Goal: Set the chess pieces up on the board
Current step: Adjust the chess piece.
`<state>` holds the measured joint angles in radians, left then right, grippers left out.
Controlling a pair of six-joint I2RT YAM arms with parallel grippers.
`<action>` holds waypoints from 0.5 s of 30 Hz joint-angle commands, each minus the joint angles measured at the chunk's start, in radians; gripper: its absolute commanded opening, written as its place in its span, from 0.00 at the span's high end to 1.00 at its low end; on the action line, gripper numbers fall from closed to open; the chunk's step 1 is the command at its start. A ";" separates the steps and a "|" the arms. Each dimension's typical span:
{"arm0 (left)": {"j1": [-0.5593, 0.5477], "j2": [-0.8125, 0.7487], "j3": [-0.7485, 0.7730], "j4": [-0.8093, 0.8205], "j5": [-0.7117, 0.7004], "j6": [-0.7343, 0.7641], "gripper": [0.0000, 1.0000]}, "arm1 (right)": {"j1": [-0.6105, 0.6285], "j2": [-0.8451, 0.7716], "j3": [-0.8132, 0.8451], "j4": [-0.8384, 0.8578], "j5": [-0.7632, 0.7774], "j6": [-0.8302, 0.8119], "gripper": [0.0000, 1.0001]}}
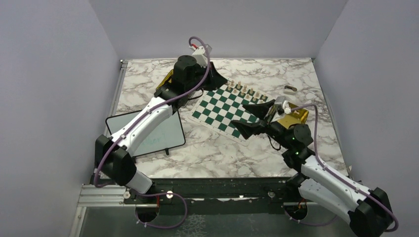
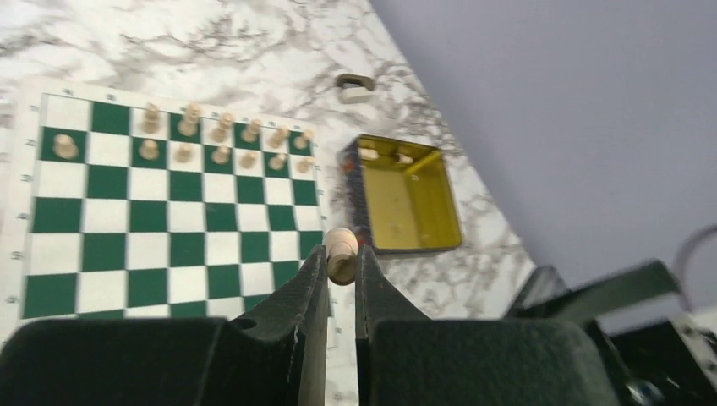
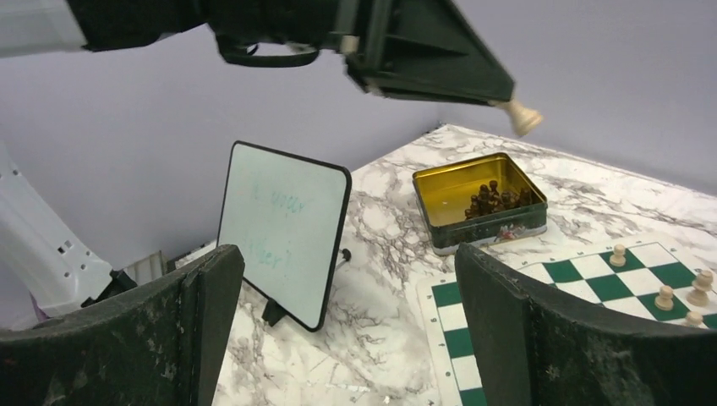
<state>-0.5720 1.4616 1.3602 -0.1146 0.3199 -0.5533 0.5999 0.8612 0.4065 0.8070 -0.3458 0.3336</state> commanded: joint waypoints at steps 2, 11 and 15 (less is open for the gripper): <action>-0.027 0.183 0.189 -0.119 -0.264 0.231 0.99 | -0.003 -0.167 0.007 -0.424 0.067 -0.042 0.00; -0.029 0.514 0.479 -0.178 -0.442 0.363 0.99 | -0.003 -0.333 0.063 -0.759 0.110 -0.062 0.00; -0.022 0.680 0.654 -0.243 -0.445 0.397 0.99 | -0.004 -0.367 0.083 -0.844 0.125 -0.073 0.00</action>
<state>-0.5968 2.0266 1.8538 -0.2897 -0.0551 -0.2325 0.5999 0.5278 0.4435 0.1162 -0.2615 0.2855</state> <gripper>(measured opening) 0.125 0.998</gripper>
